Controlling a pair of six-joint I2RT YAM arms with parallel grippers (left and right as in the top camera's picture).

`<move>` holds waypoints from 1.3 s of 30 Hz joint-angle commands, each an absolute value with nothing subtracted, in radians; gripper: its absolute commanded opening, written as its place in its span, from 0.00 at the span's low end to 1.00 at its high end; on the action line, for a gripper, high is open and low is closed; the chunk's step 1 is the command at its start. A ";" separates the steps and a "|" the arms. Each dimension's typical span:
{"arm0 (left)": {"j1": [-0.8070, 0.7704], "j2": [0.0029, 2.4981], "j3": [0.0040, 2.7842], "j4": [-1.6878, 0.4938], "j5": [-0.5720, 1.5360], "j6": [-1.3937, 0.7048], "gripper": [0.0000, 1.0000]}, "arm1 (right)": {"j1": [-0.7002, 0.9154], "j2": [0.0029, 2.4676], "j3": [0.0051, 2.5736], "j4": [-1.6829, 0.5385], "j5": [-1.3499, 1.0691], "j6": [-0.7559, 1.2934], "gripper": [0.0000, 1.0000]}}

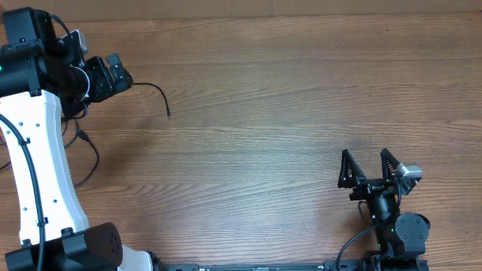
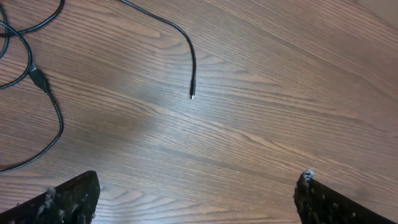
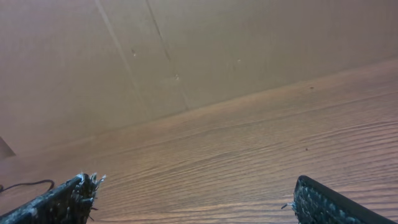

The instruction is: Untangle cables

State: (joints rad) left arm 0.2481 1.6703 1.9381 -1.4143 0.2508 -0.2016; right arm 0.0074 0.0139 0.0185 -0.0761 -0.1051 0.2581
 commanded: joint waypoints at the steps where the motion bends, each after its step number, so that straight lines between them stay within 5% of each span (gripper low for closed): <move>1: 0.241 1.674 1.946 -1.414 0.255 -0.187 1.00 | 0.011 0.003 0.008 -0.074 -0.105 0.262 1.00; 29: 0.231 1.633 1.945 -1.414 0.247 -0.187 1.00 | 0.011 0.003 0.008 -0.074 -0.105 0.262 1.00; 39: -0.035 1.380 1.889 -1.414 0.189 -0.176 1.00 | 0.011 0.003 0.008 -0.074 -0.105 0.262 1.00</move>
State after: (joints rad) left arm 0.0456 1.4887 1.9263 -1.4101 0.2306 -0.2012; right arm 0.0071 0.0139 0.0185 -0.0757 -0.1051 0.2584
